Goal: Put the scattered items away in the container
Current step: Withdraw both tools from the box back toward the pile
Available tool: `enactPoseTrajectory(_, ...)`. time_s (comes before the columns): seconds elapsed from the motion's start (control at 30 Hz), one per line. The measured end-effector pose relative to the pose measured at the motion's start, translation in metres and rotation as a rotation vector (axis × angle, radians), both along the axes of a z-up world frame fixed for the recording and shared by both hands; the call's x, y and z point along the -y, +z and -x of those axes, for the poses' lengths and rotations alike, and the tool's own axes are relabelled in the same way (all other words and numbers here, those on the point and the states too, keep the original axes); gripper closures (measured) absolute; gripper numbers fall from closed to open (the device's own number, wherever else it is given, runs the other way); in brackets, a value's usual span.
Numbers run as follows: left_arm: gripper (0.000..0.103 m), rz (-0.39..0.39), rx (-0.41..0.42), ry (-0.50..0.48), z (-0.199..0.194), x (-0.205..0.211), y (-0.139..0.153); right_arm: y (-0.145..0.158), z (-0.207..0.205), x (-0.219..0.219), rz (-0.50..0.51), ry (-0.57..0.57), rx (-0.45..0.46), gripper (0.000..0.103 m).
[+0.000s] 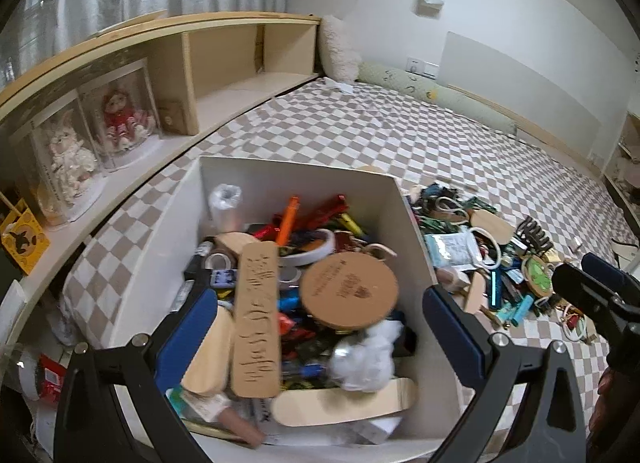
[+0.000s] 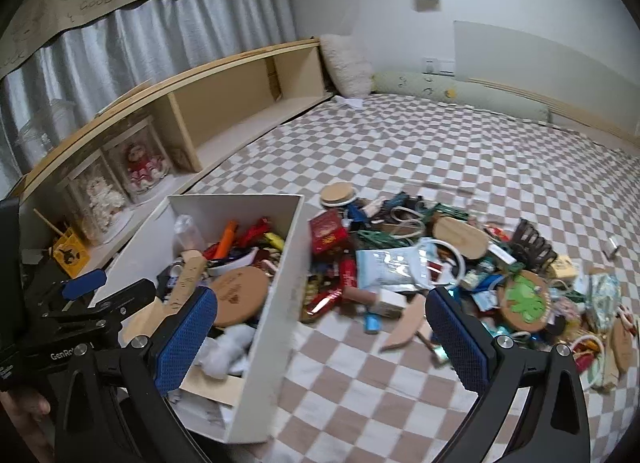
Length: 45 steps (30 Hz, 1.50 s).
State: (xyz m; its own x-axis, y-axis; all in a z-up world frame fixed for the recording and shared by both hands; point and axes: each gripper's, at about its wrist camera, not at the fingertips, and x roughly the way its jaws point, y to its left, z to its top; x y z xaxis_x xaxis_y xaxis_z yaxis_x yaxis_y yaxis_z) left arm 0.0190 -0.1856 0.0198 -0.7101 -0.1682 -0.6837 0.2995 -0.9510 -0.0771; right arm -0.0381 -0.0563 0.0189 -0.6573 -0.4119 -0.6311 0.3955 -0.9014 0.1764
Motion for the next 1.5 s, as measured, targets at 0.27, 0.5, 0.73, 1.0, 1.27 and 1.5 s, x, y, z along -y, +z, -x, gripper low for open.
enactPoseTrajectory(0.27,0.0,0.011,-0.011,-0.082,0.014,-0.04,0.003,-0.002,-0.002,-0.038,-0.01,-0.061,0.007,0.0)
enactPoseTrajectory(0.5,0.0,-0.012,-0.026,-0.142,0.028,-0.069,0.005,-0.006,-0.002,-0.076,-0.026,-0.14,0.007,0.0)
enactPoseTrajectory(0.73,0.0,-0.018,-0.033,-0.187,0.039,-0.092,0.005,-0.007,-0.001,-0.107,-0.017,-0.207,0.009,0.0)
enactPoseTrajectory(1.0,0.0,-0.017,-0.04,-0.23,0.047,-0.111,0.002,-0.012,0.001,-0.127,-0.016,-0.242,0.018,0.0)
enactPoseTrajectory(1.27,0.0,-0.028,-0.009,-0.299,0.06,-0.137,-0.015,-0.029,0.006,-0.155,0.016,-0.303,0.048,0.0)
enactPoseTrajectory(1.5,0.0,-0.026,0.003,-0.375,0.067,-0.163,-0.042,-0.054,0.009,-0.173,0.015,-0.324,0.07,0.0)
